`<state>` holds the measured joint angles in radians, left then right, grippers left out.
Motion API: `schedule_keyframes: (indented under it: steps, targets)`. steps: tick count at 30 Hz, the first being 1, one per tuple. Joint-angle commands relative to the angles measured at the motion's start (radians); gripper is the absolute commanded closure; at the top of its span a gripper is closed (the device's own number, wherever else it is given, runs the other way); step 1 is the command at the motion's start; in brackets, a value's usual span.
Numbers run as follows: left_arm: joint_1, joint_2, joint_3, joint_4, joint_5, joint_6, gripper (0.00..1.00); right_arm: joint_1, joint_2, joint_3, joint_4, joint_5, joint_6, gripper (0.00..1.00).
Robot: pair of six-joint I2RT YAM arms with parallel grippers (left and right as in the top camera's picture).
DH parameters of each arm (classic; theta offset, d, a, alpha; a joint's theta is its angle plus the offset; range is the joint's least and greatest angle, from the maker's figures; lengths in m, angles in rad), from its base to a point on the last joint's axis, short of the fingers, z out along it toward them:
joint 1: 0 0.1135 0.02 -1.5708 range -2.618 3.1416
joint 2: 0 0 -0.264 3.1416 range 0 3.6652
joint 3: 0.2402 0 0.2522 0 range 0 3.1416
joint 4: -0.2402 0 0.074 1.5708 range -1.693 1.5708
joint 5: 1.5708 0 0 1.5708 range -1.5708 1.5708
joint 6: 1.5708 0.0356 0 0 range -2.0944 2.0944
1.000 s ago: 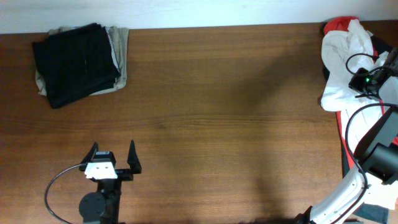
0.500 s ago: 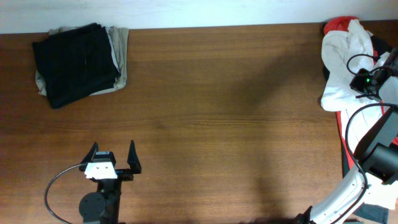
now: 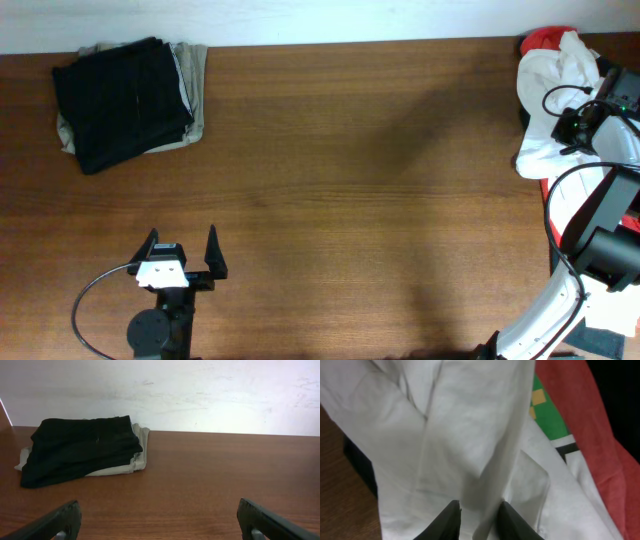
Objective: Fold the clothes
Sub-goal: 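Grasp the white T-shirt fabric with the right gripper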
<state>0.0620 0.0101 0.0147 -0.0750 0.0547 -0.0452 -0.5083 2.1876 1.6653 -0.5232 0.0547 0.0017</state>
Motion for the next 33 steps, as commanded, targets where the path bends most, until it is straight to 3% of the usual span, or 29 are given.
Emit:
schedule_keyframes:
  steps: [1, 2, 4, 23, 26, 33]
  targets:
    - [0.005, -0.004, -0.006, -0.001, 0.001, 0.016, 0.01, 0.005, 0.018, 0.017, -0.002, 0.033, -0.002, 0.7]
    - [0.005, -0.004, -0.006, -0.001, 0.001, 0.016, 0.01, 0.005, 0.018, 0.017, 0.003, 0.044, -0.002, 0.62]
    - [0.005, -0.004, -0.006, -0.001, 0.001, 0.016, 0.01, 0.005, 0.018, 0.018, 0.012, 0.089, -0.002, 0.59]
    - [0.005, -0.004, -0.006, -0.001, 0.001, 0.016, 0.01, 0.05, 0.018, 0.018, 0.015, 0.1, -0.043, 0.71]
    - [0.005, -0.004, -0.006, -0.001, 0.001, 0.016, 0.01, 0.05, 0.018, 0.018, 0.014, 0.1, -0.043, 0.76]
    - [0.005, -0.004, -0.006, -0.001, 0.001, 0.016, 0.01, 0.05, 0.028, 0.018, 0.012, 0.1, -0.043, 0.74]
